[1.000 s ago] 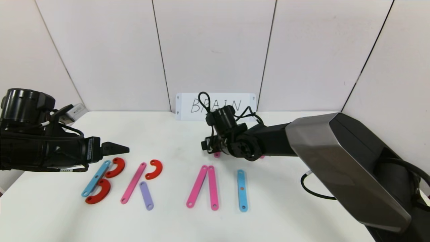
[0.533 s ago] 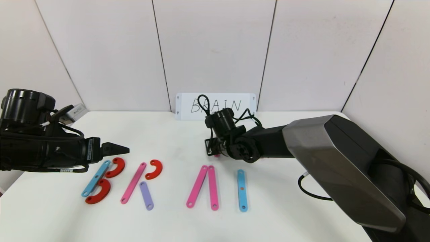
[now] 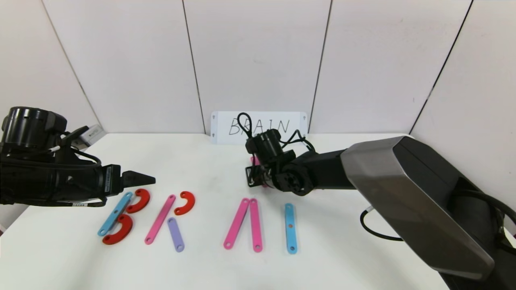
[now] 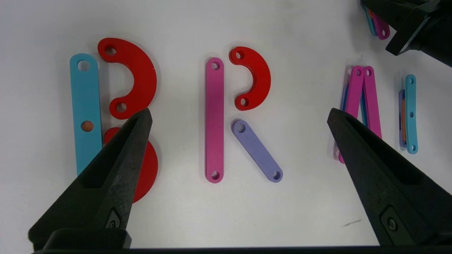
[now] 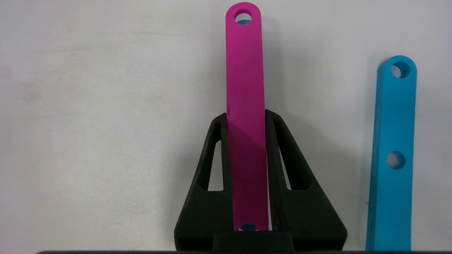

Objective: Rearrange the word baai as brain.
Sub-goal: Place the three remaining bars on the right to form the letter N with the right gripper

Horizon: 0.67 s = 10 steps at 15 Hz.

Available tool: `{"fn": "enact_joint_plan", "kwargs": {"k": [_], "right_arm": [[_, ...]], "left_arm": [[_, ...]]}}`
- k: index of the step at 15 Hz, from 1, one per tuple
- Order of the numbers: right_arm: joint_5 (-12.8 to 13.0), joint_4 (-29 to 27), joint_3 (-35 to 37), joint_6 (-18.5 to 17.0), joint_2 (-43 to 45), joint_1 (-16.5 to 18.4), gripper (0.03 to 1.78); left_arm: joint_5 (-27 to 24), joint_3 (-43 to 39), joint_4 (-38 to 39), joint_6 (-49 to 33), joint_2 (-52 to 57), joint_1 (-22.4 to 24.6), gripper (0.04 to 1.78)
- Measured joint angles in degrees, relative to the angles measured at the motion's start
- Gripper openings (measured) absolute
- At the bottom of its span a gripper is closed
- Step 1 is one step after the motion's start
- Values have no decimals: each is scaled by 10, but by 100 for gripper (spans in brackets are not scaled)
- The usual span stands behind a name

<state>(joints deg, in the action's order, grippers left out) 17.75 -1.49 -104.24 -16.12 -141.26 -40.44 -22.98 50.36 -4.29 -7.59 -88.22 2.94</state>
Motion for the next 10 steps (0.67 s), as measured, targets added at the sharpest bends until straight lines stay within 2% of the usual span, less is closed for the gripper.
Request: {"fn": "enact_joint_plan", "kwargs": {"k": [5, 10], "right_arm": [[8, 7, 66, -15, 76, -2, 30], [44, 6, 209, -73, 188, 2, 30]], "left_arm": [[0, -1, 0, 0, -2, 0, 174], [0, -3, 0, 0, -3, -1, 174]]}}
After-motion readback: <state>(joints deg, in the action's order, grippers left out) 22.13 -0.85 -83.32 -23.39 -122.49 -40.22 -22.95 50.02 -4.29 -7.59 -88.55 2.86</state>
